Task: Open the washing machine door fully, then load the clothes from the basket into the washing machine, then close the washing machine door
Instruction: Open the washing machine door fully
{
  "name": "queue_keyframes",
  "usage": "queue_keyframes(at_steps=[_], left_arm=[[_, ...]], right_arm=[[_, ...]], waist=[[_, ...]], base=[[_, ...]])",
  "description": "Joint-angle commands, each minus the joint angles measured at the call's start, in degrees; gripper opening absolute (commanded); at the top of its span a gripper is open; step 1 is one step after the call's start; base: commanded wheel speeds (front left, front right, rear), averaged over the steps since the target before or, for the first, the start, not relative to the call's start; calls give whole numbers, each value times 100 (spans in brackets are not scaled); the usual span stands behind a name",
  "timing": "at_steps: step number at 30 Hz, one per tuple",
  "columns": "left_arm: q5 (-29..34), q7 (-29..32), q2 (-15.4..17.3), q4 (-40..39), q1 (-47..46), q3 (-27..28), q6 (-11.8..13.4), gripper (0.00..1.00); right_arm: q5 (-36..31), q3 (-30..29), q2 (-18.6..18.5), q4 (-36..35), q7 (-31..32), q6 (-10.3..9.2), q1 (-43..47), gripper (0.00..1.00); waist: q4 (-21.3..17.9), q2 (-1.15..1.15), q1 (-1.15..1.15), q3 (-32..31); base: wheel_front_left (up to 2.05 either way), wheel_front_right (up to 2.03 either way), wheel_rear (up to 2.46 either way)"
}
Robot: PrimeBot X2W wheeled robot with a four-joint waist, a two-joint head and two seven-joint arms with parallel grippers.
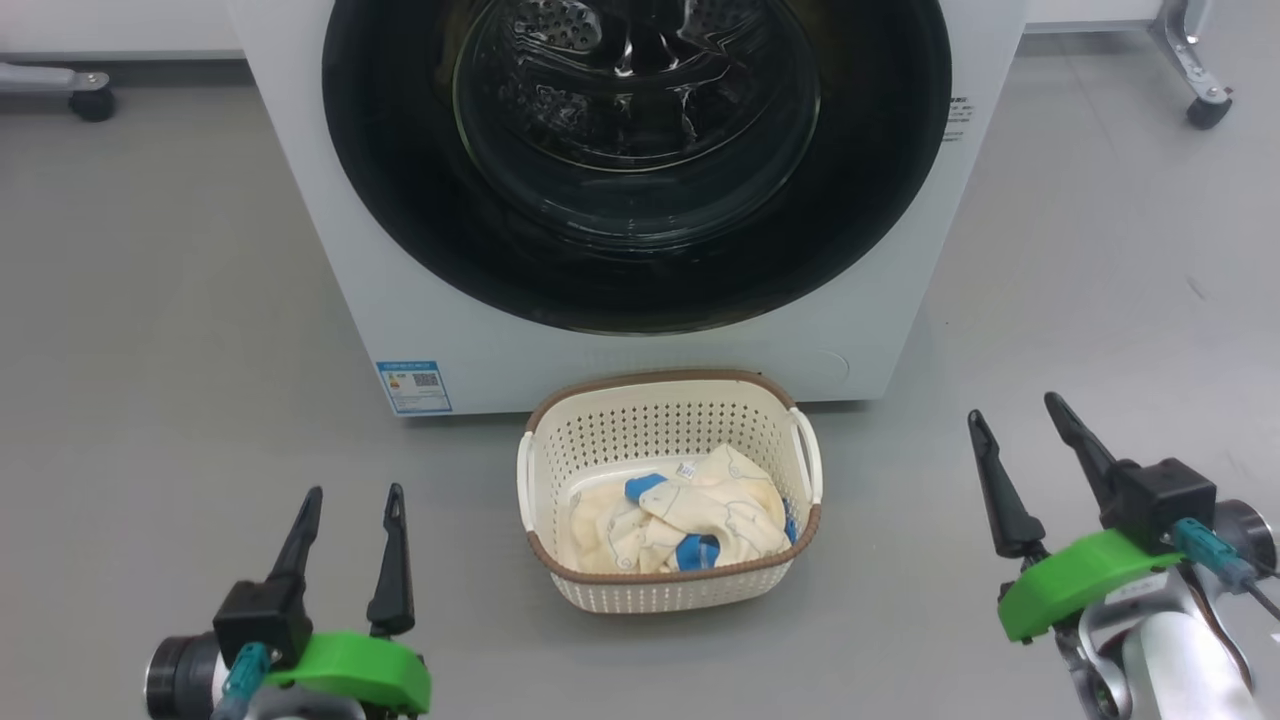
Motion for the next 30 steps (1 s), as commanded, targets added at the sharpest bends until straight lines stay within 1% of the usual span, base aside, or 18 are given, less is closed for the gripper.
queue_keyframes(at_steps=[1,14,22,30], left_arm=[[20,-81,88,-166,-312,174,29,100],[12,-81,99,-159,-347,174,47,100],[-51,-81,97,-189,-336,174,16,100],[-79,-81,111,-220,-305,130,-37,100]], right_arm=[[-38,81,-43,-185,-63,-17,-328,100],[-46,12,-46,-188,-63,-17,-374,100],[-55,-17,-46,-184,-57,-17,-368,100],[-57,-29,-51,-204,-51,-17,-359,100]], waist=[[1,0,0,-3],[-47,0,0,53],[-77,0,0,13],[-104,0,0,7]], base=[[118,118,-237],[123,123,-246],[121,121,-242],[76,76,-152]])
